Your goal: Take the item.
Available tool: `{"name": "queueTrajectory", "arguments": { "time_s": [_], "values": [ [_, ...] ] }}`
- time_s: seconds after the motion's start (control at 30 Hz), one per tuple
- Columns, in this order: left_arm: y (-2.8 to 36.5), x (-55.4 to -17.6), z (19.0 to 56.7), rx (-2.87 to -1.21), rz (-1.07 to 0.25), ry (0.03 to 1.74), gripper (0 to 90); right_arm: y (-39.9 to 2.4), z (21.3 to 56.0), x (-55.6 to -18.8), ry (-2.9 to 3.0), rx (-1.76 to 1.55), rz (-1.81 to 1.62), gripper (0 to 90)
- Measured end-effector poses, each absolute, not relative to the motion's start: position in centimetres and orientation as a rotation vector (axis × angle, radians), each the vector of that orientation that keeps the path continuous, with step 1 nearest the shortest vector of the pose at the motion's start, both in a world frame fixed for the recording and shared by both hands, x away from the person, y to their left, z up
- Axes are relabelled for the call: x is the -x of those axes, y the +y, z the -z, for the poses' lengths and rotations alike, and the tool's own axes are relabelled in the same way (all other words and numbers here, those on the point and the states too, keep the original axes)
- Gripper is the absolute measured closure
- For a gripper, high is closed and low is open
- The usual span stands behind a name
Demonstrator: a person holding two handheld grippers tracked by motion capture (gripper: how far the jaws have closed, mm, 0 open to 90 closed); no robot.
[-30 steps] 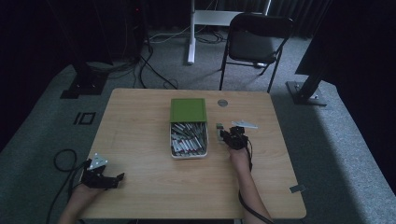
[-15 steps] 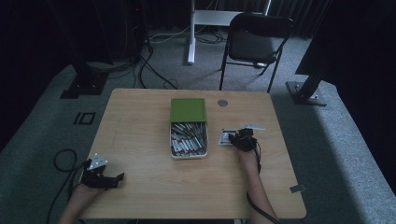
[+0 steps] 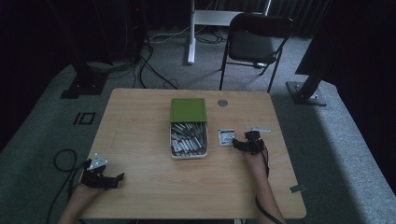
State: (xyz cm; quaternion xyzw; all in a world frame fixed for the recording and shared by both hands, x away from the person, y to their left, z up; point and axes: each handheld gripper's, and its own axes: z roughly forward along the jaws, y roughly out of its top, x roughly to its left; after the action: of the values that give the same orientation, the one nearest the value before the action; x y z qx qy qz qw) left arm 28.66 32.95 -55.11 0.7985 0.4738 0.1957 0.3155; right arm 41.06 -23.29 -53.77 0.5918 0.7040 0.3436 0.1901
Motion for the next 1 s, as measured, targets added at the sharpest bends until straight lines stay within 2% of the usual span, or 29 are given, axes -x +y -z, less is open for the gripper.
{"name": "queueTrajectory", "arguments": {
  "time_s": [0.43,1.0],
  "values": [
    [33.0,-28.7,55.1,-2.104,-0.516,1.248,1.4,-26.2,54.0,-39.2,1.937,-1.708,-0.934,14.2],
    [33.0,-28.7,55.1,-2.104,-0.516,1.247,1.4,-29.0,54.3,-35.0,1.796,-1.694,-0.938,12.8]
  ]
}}
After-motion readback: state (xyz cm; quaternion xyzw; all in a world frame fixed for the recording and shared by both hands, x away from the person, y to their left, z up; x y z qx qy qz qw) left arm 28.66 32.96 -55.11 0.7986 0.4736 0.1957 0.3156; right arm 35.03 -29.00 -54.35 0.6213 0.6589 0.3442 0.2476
